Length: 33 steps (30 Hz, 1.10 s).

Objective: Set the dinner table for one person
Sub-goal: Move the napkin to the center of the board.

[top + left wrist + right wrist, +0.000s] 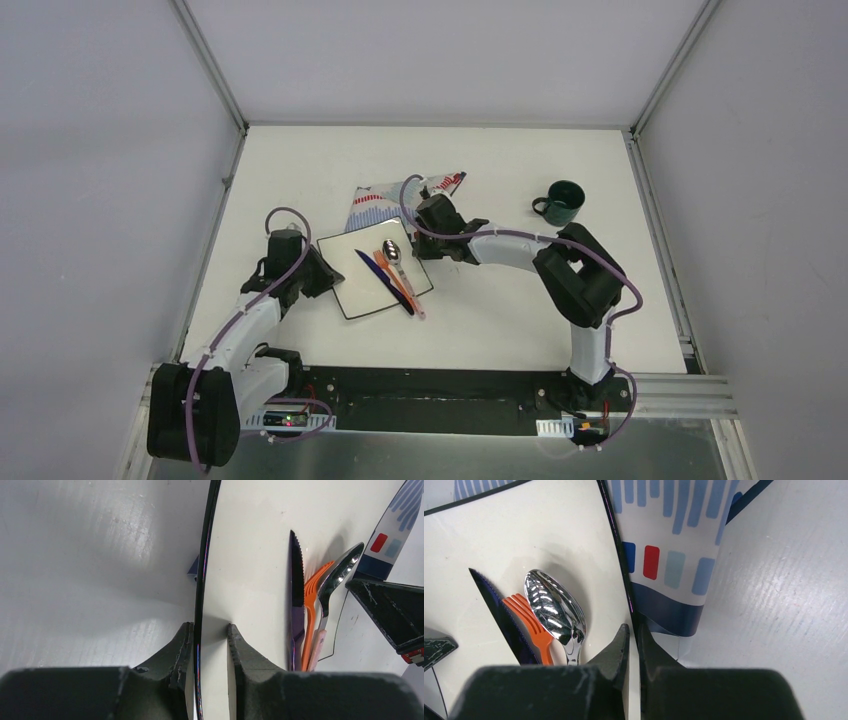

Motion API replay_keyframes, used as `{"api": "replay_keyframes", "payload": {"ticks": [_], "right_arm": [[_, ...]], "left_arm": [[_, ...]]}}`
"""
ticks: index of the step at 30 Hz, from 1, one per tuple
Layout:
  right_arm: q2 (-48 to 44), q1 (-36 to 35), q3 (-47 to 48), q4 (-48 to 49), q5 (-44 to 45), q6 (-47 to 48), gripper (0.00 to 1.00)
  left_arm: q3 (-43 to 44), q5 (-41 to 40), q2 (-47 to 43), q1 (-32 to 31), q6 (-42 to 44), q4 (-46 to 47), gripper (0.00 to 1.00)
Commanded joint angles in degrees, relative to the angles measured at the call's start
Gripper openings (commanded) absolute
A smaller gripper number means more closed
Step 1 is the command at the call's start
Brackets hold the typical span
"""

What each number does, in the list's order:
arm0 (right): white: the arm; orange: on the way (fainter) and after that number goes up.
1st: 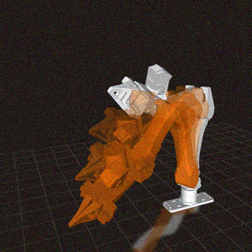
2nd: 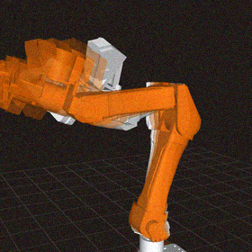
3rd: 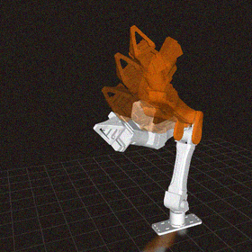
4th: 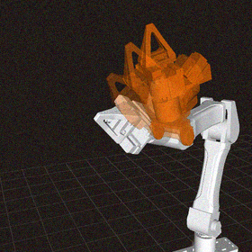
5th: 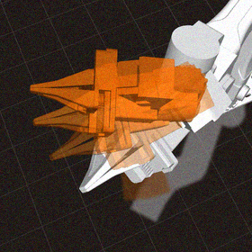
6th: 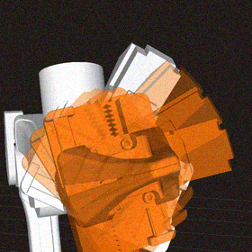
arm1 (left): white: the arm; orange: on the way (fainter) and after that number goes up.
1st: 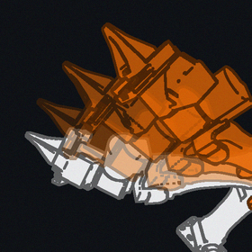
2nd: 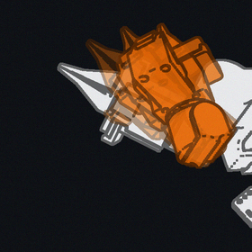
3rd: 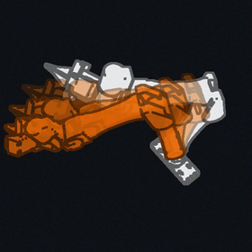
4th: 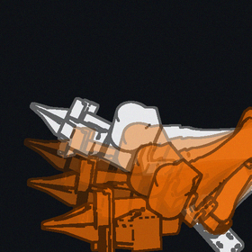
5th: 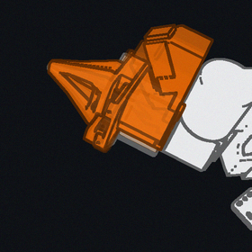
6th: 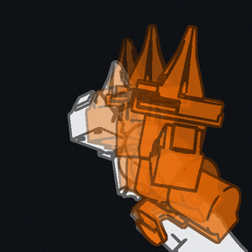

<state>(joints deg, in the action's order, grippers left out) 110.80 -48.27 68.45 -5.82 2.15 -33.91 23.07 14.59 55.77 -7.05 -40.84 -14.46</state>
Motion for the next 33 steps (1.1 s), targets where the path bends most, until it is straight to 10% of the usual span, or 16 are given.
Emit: {"api": "replay_keyframes", "payload": {"ticks": [1, 33], "right_arm": [[4.9, -8.7, 2.9, 0.6, -20.8, -2.8, 0.0], [3.4, -8.8, 1.2, -1.7, -20.1, -1.6, 0.0]], "left_arm": [[1.5, 1.7, 2.6, -0.3, 4.1, -0.3, 0.0], [1.4, 0.3, 5.2, 0.1, 1.8, -4.7, 0.13]]}}
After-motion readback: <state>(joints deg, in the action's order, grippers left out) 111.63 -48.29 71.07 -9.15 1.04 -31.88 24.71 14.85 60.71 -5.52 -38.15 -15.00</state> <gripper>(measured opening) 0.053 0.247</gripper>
